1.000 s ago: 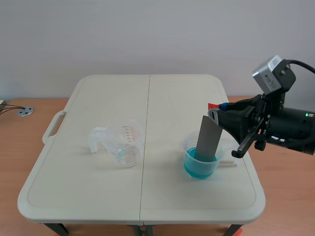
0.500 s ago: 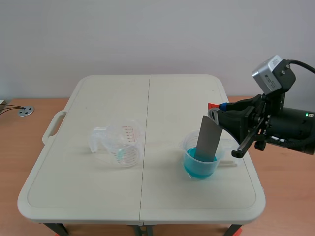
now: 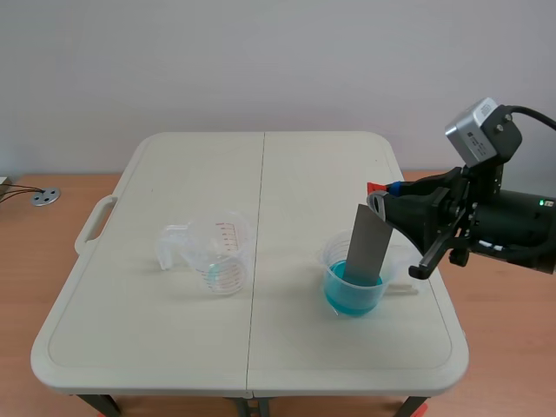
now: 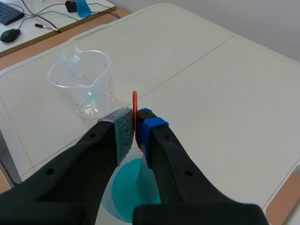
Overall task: Hold the metal plate by the orange handle, dip it into the blue solution, take it out and point at it, then put the plate back in the beaker on the left.
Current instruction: 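Hold the plate still in the solution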
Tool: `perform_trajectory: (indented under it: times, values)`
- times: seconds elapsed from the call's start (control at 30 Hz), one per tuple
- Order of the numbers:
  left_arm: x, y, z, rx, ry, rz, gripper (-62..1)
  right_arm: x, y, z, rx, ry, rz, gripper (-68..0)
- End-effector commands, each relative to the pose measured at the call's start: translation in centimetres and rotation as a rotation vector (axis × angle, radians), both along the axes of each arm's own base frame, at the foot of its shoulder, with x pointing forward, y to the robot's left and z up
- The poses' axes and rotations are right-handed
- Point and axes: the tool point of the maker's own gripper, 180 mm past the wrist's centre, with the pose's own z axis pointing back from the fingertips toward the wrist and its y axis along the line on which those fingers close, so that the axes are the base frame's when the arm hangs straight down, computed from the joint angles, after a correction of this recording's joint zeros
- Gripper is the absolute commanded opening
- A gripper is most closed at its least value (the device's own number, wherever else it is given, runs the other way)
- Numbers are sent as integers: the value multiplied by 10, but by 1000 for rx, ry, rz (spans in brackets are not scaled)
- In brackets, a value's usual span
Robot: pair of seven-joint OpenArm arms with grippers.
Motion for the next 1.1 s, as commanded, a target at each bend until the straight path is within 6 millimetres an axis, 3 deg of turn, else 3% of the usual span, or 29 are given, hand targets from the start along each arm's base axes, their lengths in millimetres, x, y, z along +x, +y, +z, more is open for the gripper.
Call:
perform_trajectory:
  times: [0.0,0.4,1.07]
  values:
    - [5,-5,4,-15,-23,4,-591,3,-3,5,-10,-15,6,-663]
    - [5,-5,4,-16,-23,4,-591,6,-6,13,-9,-40,-2,-663]
    - [5,-5,5,-16,-24,4,-591,6,9,55,-27,-136,41,-663]
